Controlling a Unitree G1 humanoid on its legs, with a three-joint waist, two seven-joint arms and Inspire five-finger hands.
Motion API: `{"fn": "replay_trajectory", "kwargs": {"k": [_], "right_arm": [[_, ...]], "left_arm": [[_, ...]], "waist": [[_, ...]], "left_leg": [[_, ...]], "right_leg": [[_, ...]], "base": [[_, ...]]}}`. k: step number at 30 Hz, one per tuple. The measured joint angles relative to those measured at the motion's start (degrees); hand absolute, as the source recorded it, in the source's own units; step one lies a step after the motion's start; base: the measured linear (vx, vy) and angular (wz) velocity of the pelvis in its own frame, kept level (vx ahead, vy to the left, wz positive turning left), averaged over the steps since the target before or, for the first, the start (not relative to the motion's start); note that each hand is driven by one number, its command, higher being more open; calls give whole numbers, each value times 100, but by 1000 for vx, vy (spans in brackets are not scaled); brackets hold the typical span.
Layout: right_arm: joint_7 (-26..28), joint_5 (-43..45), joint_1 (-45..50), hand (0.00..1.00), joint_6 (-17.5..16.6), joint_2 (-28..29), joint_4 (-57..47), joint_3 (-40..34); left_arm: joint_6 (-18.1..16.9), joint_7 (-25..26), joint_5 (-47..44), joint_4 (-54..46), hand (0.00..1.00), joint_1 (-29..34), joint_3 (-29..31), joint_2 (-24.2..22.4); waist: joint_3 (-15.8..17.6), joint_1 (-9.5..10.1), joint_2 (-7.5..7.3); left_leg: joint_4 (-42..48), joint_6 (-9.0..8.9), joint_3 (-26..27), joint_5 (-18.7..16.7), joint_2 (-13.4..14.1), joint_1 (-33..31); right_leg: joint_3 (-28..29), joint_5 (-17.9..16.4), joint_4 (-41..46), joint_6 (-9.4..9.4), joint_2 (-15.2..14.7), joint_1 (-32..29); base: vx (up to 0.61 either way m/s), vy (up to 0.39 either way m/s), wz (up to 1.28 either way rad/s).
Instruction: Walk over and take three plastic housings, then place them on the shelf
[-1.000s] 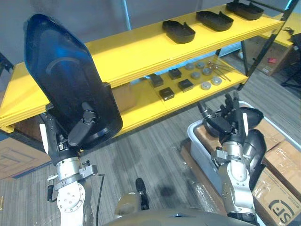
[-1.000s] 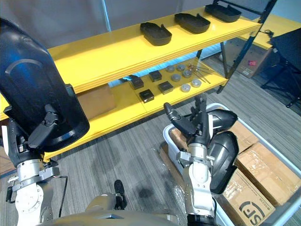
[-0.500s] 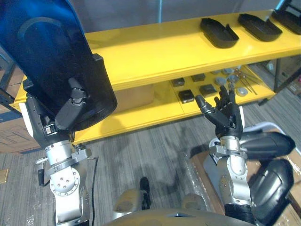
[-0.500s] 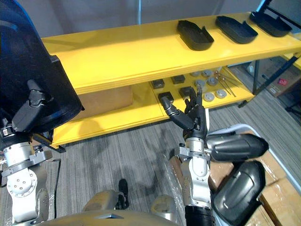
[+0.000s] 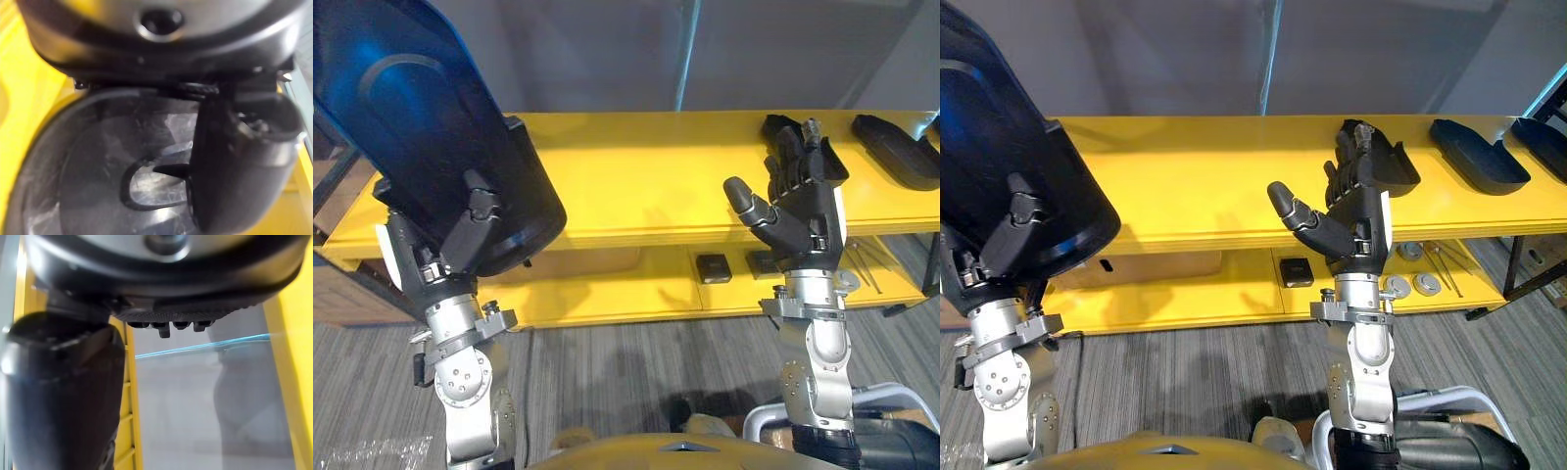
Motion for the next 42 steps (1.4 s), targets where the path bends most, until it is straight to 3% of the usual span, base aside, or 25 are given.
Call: {"fn": "replay_trajectory", "kwargs": {"k": [2,4,5,7,8,9,10,11,14,18,24,29,32,34,42], "right_arm": [[-14,9,97,100,19,11,1,-101],[-125,11,185,100,28,10,-2,-246],[-196,4,201,100,25,27,-1,-311],[-329,3,216,100,-73,46,-5,-532],[-439,3,216,100,-174,45,-43,-583],[-481,-8,217,100,-213,46,-54,-574],[-577,-56,229,100,-232,45,-84,-536],[-643,-92,229,100,-237,66,-88,-481],[-852,-74,222,100,-239,72,-433,-326],[-847,-110,236,100,-220,279,-690,-130],[-900,-107,292,100,-68,423,-797,58],[-790,-94,262,100,106,383,-830,293],[-516,12,239,100,216,279,-905,401],[-219,144,226,100,234,173,-1048,577],[437,403,47,100,488,-67,-1142,1184]], "left_arm": [[1,-90,6,16,0,25,-43,5],[7,-100,7,30,0,12,-104,3],[10,-138,6,72,0,16,-114,9],[16,-195,9,208,0,17,-118,10],[15,-193,18,241,0,18,-127,7],[13,-184,19,241,0,16,-142,8],[11,-152,29,255,0,17,-193,14],[11,-124,29,270,0,15,-210,46],[51,-140,27,283,0,-44,-339,139],[587,-274,256,285,0,-52,-385,145],[1198,-780,169,285,0,-357,-849,261],[2044,-1158,-700,634,0,-1060,-1342,407],[2466,-962,-1124,1454,0,-1722,-1519,478],[2664,-613,-1184,2171,0,-2194,-1508,535],[2750,632,-1805,3765,0,-3464,-1238,585]], "waist": [[7,-90,17],[63,-120,16],[117,-110,17],[94,-107,78],[59,-76,172],[53,-61,198],[44,28,217],[47,41,166],[-48,22,-61],[-68,15,-166],[-108,-55,-214],[-134,-151,-212],[-197,-257,-220],[-205,-436,-227],[-225,-670,-210]], "left_leg": [[629,-10,40,31,114,-153],[2407,125,72,131,353,-824],[2743,120,153,34,453,-969],[2248,213,425,-104,530,-1080],[1333,324,641,-6,524,-1079],[989,314,678,149,515,-1063],[678,235,680,671,407,-915],[565,92,723,738,326,-835],[60,214,1041,909,-22,-749],[-416,249,1312,933,-253,-297],[-563,244,1406,932,-274,-242],[-668,227,1598,943,-274,-60],[-716,229,1764,943,-279,58],[-727,231,1858,940,-285,73],[-998,208,2015,1135,-263,92]], "right_leg": [[-77,-168,55,-58,64,197],[-155,-377,37,-157,114,569],[-197,-483,8,-221,122,745],[-208,-588,-56,-200,109,926],[-137,-653,-44,-117,85,939],[-82,-675,-24,-84,81,923],[112,-717,47,-8,51,874],[179,-726,51,34,-11,873],[387,-574,22,278,-328,641],[541,-498,-215,401,-477,858],[552,-479,-361,427,-500,885],[719,-418,-360,435,-482,892],[879,-373,-362,460,-479,892],[934,-357,-365,464,-487,880],[1063,-286,-341,404,-403,684]], "base": [[192,-190,14],[120,-107,17],[105,-64,15],[93,-13,2],[91,60,-20],[135,132,-51],[75,93,-51],[114,136,-44],[184,167,-21],[131,92,-22],[30,14,-5],[-9,14,-19],[-53,37,-30],[-75,16,-17],[-39,-12,-9]]}}
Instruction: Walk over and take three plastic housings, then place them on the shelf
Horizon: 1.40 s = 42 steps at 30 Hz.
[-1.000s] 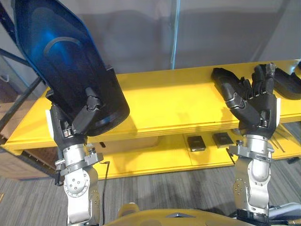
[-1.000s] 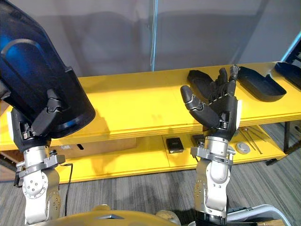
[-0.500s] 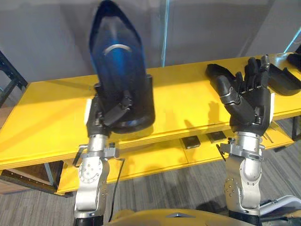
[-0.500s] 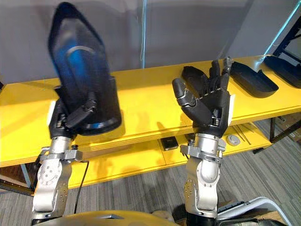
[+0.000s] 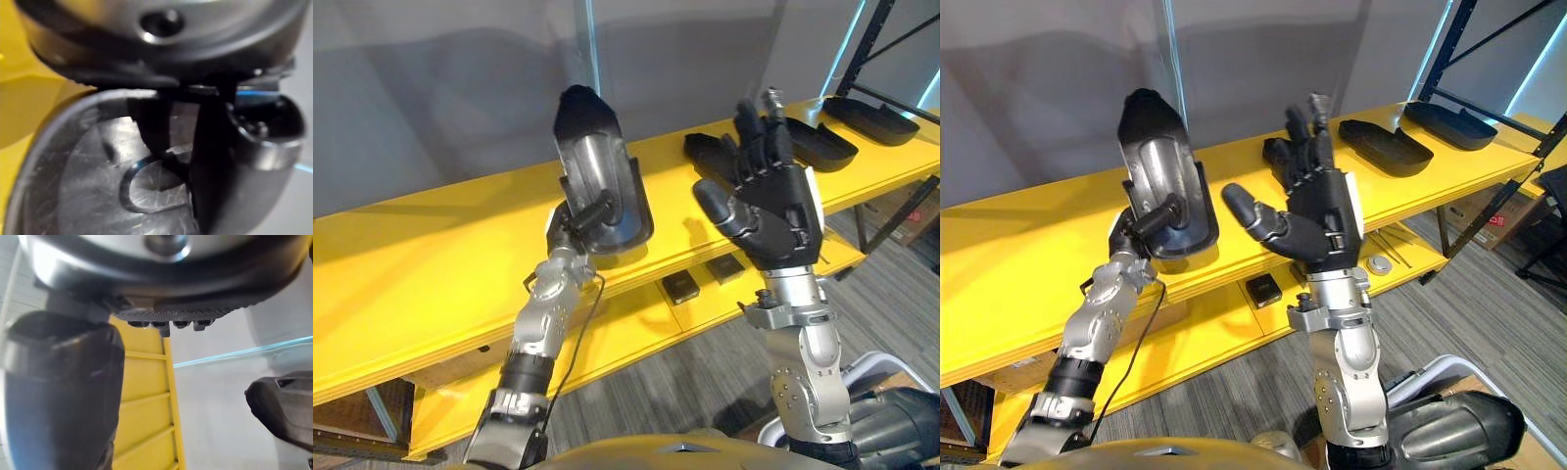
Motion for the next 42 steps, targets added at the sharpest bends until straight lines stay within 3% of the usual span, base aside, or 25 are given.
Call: {"fn": "replay_trajectory", "kwargs": {"k": [8,14,17,20,23,30,31,38,42], "right_arm": [[225,-1,-340,100,61,-145,4,829],[-310,-25,-341,100,173,-131,2,986],[-453,-38,-17,100,174,-111,3,776],[-418,-39,270,100,175,-122,-1,547],[-387,-20,405,100,174,-145,-81,283],[-115,-5,417,100,173,-200,-353,507],[-95,-6,417,100,174,-202,-394,559],[-290,-34,419,100,184,-209,-436,699],[-1385,-210,463,100,505,-202,-4,513]], "left_arm": [[4,785,13,324,0,-695,102,-28],[329,1151,13,499,0,-948,241,-26],[549,1184,-6,508,0,-1062,320,12],[757,1190,-72,627,0,-1100,443,187],[881,1160,-57,757,0,-1320,463,275],[986,658,-70,1010,0,-1601,466,570],[987,613,-71,1015,100,-1620,466,595],[905,594,-226,1209,100,-1723,464,628],[865,644,-287,1209,100,-1763,452,675]], "waist": [[-34,-198,83],[45,-291,202],[230,-298,282],[404,-451,277],[490,-442,290],[671,-425,267],[700,-417,269],[801,-418,324],[874,-426,310]], "left_leg": [[-133,8,-38,135,-40,-148],[-228,19,-30,226,-79,-334],[-228,22,49,227,-87,-366],[-224,10,146,218,-65,-387],[-209,2,206,209,-51,-428],[-156,-4,246,195,-8,-459],[-127,2,246,184,-5,-471],[-119,7,246,176,-4,-477],[-120,-8,325,122,27,-471]], "right_leg": [[-18,3,17,0,-2,-210],[1,1,124,0,0,-500],[105,0,187,1,-2,-605],[187,0,217,0,7,-695],[271,1,258,0,26,-760],[285,2,305,0,55,-807],[284,2,306,0,52,-807],[280,4,317,4,43,-802],[278,10,307,15,51,-804]], "base": [[6,-7,3],[-5,-5,2],[-26,5,-11],[-24,1,-16],[-15,-9,-12],[-12,-9,-2],[0,0,0],[-4,-1,0],[0,0,0]]}}
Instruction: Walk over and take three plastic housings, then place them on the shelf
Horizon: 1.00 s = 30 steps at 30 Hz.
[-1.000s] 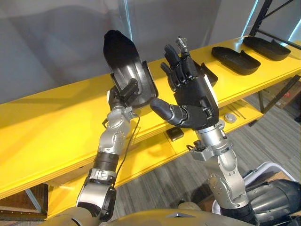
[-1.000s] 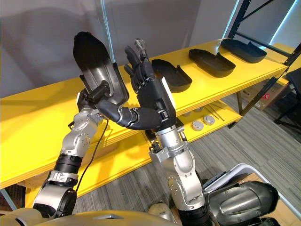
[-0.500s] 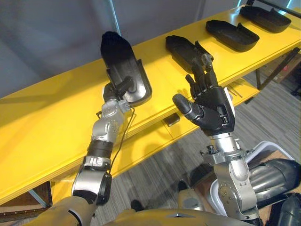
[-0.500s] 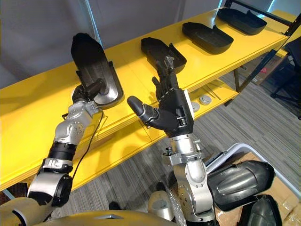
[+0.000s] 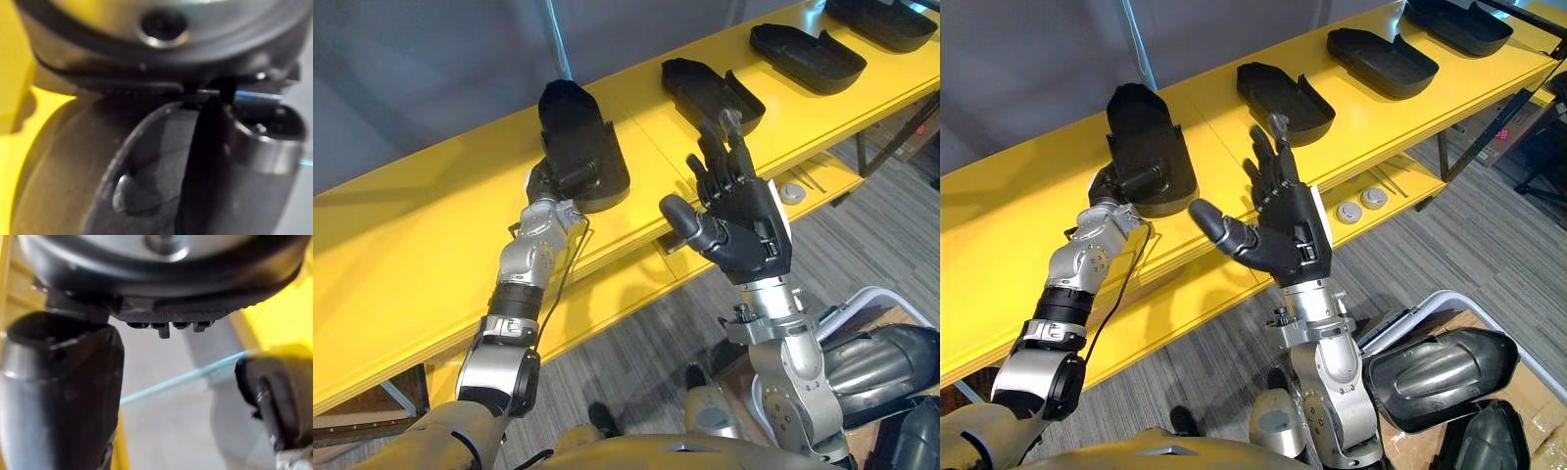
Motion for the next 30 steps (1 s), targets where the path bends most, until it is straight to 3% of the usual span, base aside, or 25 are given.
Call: {"fn": "replay_trajectory", "kwargs": {"k": [1,3,5,7,12,18,24,30], "right_arm": [[-391,-64,74,100,92,35,480,-369],[-658,-73,263,100,206,71,871,-853],[-829,-82,660,100,327,119,1005,-1520],[-831,-101,809,100,351,113,993,-1737],[-459,-748,960,100,1125,54,916,-1597],[-133,-740,1072,100,1876,20,1786,-1033],[-19,-688,1017,100,2026,28,2745,-790],[-208,-496,814,100,1839,31,3873,-768]], "left_arm": [[12,-6,-39,-16,100,-4,-17,29],[37,-21,-138,-57,100,-7,-50,97],[164,-108,-244,-125,100,-8,-47,293],[205,-112,-243,-141,100,-9,-37,486],[327,-122,-246,15,100,-282,-48,753],[410,-169,-453,43,100,-500,-291,869],[370,-183,-576,157,100,-684,-522,934],[222,-245,-574,291,100,-702,-690,949]], "waist": [[4,0,-6],[13,0,-10],[113,-23,-22],[152,-113,-64],[236,-190,-205],[279,-153,-291],[259,-137,-369],[205,-146,-467]], "left_leg": [[0,2,27,-3,-2,-1],[3,9,46,-13,-4,-2],[27,5,81,-29,1,10],[60,-4,190,-42,43,19],[109,-29,688,41,236,8],[-138,-5,600,289,177,6],[-495,-43,425,537,114,64],[-678,26,317,668,35,163]], "right_leg": [[4,9,-10,10,-9,1],[3,11,-11,12,-19,6],[22,28,-13,23,-20,18],[55,54,-24,18,-4,19],[62,168,-209,78,43,30],[-63,253,-284,72,49,48],[-176,277,-337,73,52,55],[-244,282,-342,65,39,132]], "base": [[0,0,0],[0,0,0],[13,1,-4],[-16,-13,-12],[-57,-42,1],[-21,-19,12],[-1,-2,13],[0,0,6]]}}
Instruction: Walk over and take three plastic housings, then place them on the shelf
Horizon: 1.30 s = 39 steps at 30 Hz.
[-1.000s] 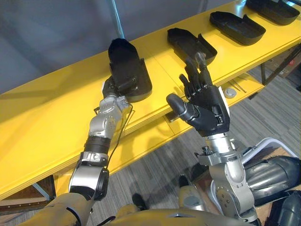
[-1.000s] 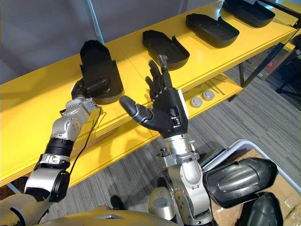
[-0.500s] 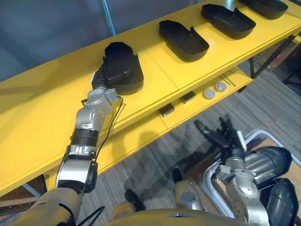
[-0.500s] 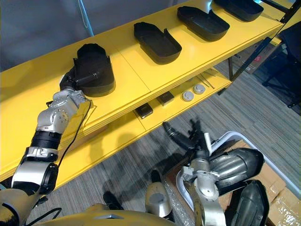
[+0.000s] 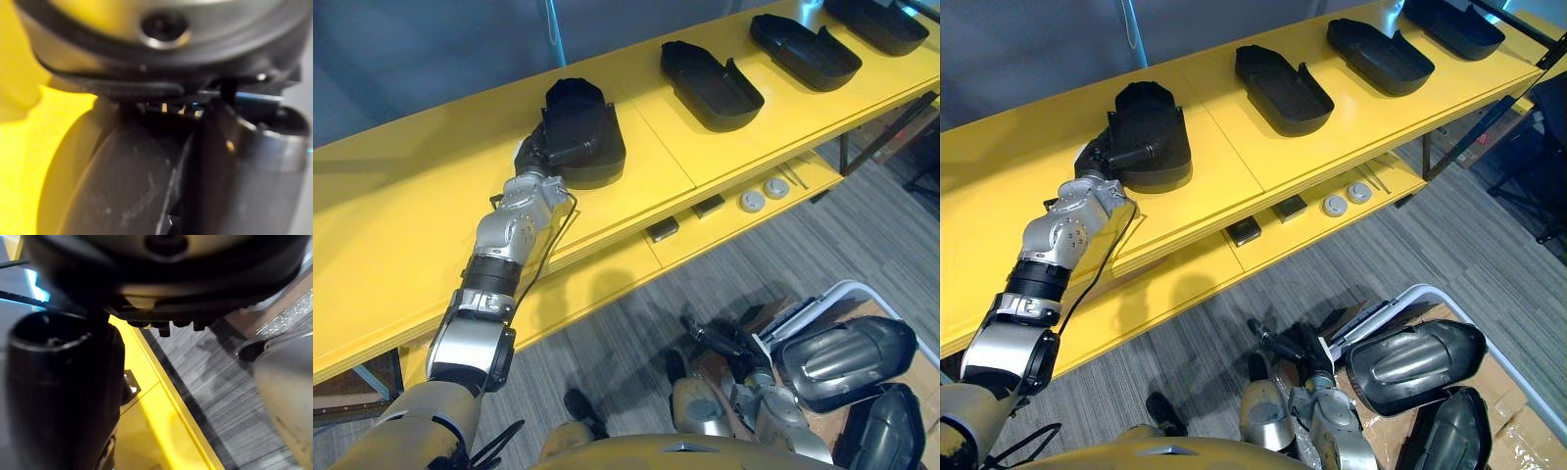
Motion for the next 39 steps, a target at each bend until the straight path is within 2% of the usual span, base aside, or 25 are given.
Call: {"fn": "replay_trajectory", "kwargs": {"k": [7,12,15,18,20,24,26,29,32,34,36,39], "right_arm": [[-65,458,-438,100,-327,9,1271,-4],[-226,707,-447,100,-596,18,1443,-10],[-338,707,-426,100,-733,99,1446,-76],[-398,708,-330,100,-845,218,1444,-160],[-470,706,-159,100,-893,291,1257,-206],[-582,687,-35,100,-920,337,836,-269],[-721,654,37,100,-926,450,479,-469],[-1185,649,125,100,-931,558,-224,-866],[-1519,631,299,100,-1071,622,-1148,-1333],[-1670,310,318,100,-1196,719,-1779,-1488],[-1797,-183,320,100,-1257,778,-2330,-1546],[-2038,-877,283,100,-1294,835,-3248,-1566]], "left_arm": [[-78,-206,2,13,100,4,-107,-87],[-111,-132,272,-290,100,175,-106,-151],[-231,52,722,-972,100,577,-100,-170],[-319,246,1122,-1576,100,963,-95,-292],[-346,372,1365,-2044,100,1241,-65,-446],[-513,511,1757,-2660,100,1612,70,-652],[-694,536,1827,-3100,100,1898,125,-698],[-1003,525,2678,-4157,100,2558,197,-770],[-1496,385,3180,-5183,100,3273,315,-773],[-2020,222,3322,-5693,100,3860,555,-834],[-2404,102,3370,-5942,100,4341,722,-901],[-2773,31,3433,-6020,100,5066,927,-1039]], "waist": [[-32,29,-46],[-71,164,-44],[-109,162,-47],[-273,253,-44],[-435,321,-33],[-583,336,-14],[-624,331,23],[-735,357,102],[-909,479,215],[-1047,510,241],[-1147,579,231],[-1231,701,200]], "left_leg": [[-3,46,-187,34,-55,34],[-6,49,-264,42,-59,33],[-6,49,-341,42,-67,33],[-5,40,-384,46,-63,35],[-4,39,-398,45,-64,35],[-6,38,-430,43,-59,66],[-7,34,-437,21,-52,119],[-8,-17,-391,-22,-40,171],[-7,-23,-374,-20,-22,179],[-6,-39,-373,-24,1,233],[-6,-62,-369,-36,30,279],[-6,-65,-378,-51,53,296]], "right_leg": [[-177,18,-72,-27,-58,176],[-251,10,-77,-40,-68,218],[-338,1,-109,-55,-84,283],[-398,-2,-179,-59,-80,351],[-441,-2,-179,-60,-74,367],[-502,-3,-179,-62,-76,426],[-527,-10,-182,-72,-78,492],[-552,-41,-183,-105,-78,540],[-560,-48,-208,-113,-66,547],[-576,-45,-273,-111,-43,626],[-577,-55,-292,-124,-12,673],[-589,-104,-374,-143,7,690]], "base": [[3,3,12],[6,0,8],[18,2,12],[38,-2,10],[47,2,6],[0,4,5],[-7,2,2],[-19,6,-2],[13,-3,0],[45,-13,-1],[14,-7,-2],[0,0,0]]}}
